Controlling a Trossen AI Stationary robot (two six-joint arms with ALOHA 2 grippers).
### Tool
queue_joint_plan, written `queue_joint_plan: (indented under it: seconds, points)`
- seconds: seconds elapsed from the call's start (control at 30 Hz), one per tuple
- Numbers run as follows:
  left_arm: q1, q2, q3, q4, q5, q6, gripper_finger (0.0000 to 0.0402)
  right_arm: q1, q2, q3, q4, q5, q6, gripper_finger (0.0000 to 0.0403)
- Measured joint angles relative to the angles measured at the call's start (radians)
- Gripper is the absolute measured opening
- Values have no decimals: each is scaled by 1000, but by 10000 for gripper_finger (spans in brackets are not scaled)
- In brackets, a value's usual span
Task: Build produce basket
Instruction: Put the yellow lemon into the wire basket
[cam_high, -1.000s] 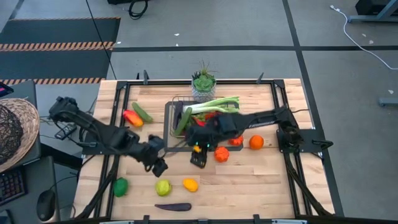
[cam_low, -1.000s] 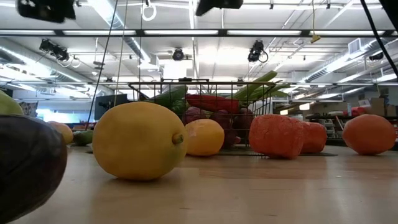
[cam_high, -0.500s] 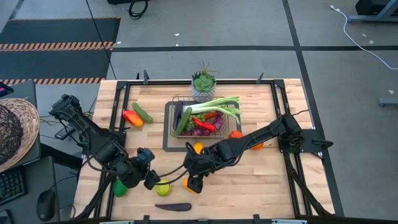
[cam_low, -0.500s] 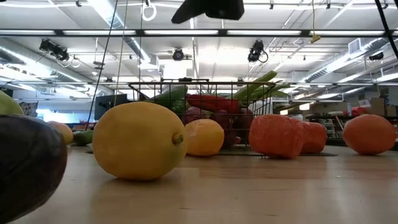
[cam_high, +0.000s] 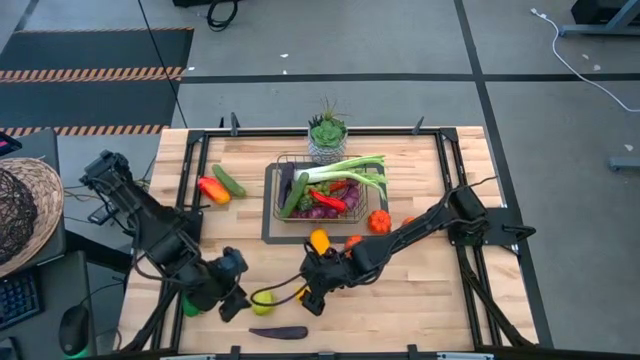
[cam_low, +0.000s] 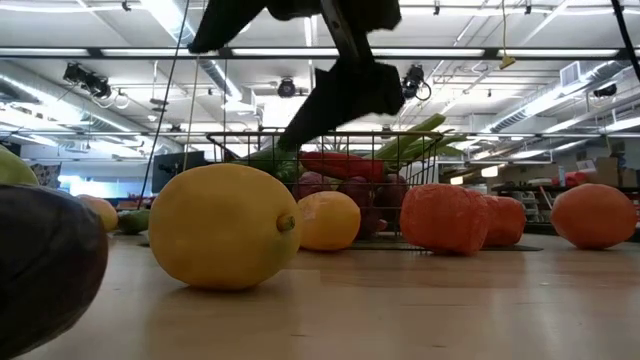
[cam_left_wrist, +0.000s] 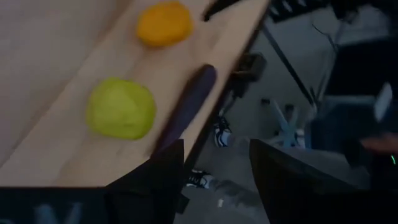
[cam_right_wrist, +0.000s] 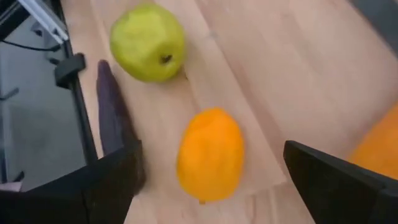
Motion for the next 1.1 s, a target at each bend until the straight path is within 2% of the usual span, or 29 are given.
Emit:
queue_joint_plan:
  seconds: [0.13,0.23,0.47,0.73,1.1]
  points:
    - [-18,0,0,56,-18,112,187,22,0,-70,146,27,-29,394]
    - [-18,0,0,79,-41,142,182,40,0,-108,231,83,-33,394]
    - [-16,0,0,86,-83,150,173,56,0,-180,263,177,-81,394]
    - [-16,0,0,105,-84,87,172,57,0,-267,424,157,-127,393]
    - [-16,0,0,102,-92,65,172,93,50,-265,531,154,-208,393]
